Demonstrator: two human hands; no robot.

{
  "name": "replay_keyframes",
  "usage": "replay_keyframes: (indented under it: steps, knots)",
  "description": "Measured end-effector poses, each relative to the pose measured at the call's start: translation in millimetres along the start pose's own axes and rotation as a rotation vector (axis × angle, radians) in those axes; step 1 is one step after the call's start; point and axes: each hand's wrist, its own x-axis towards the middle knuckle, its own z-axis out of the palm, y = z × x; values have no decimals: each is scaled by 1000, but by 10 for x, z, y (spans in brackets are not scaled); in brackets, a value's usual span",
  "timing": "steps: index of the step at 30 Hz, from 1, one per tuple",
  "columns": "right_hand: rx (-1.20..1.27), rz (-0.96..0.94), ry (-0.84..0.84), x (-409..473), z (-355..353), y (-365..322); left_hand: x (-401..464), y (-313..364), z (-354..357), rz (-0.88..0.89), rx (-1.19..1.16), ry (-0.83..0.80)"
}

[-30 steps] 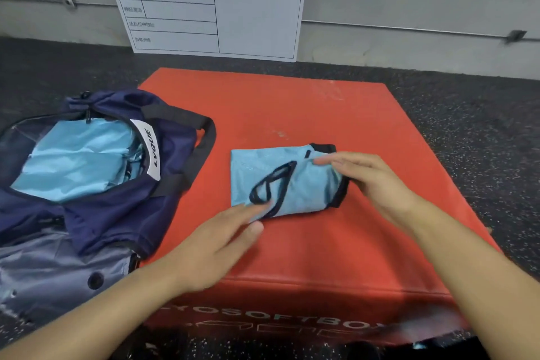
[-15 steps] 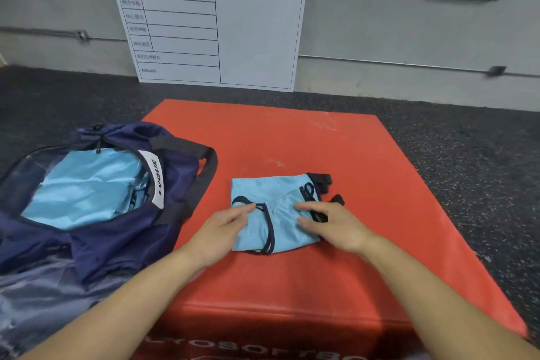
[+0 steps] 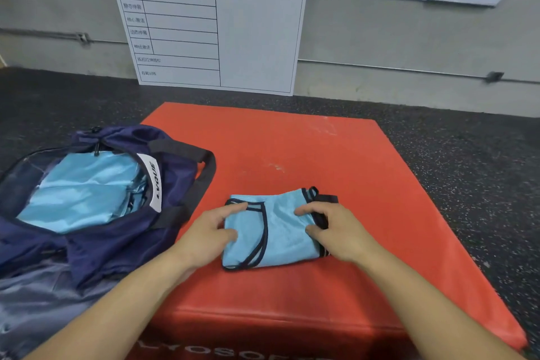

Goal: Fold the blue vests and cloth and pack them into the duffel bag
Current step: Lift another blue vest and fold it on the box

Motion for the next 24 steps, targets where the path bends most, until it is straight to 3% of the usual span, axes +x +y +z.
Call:
replay_keyframes:
  steps: [7, 10, 13, 16, 18, 20, 24]
  knots:
    - [-100, 90, 64, 131, 125, 25, 283, -131, -30, -28, 115, -6]
    - [-174, 116, 117, 147, 162, 7, 336, -217, 22, 26, 443, 6]
    - [-511, 35, 268, 133, 217, -47, 311, -254, 82, 33, 769, 77]
    - [-652, -164, 391, 217, 358, -74, 229, -272, 127, 274, 932, 161]
    - [-642, -201, 378, 284, 473, -117, 198, -327, 180, 363, 974, 114]
    - [-674, -176, 332, 342, 594, -137, 158, -364, 226, 289, 982, 35]
    - [-683, -36, 76, 436, 768, -130, 85, -415, 248, 204, 970, 21]
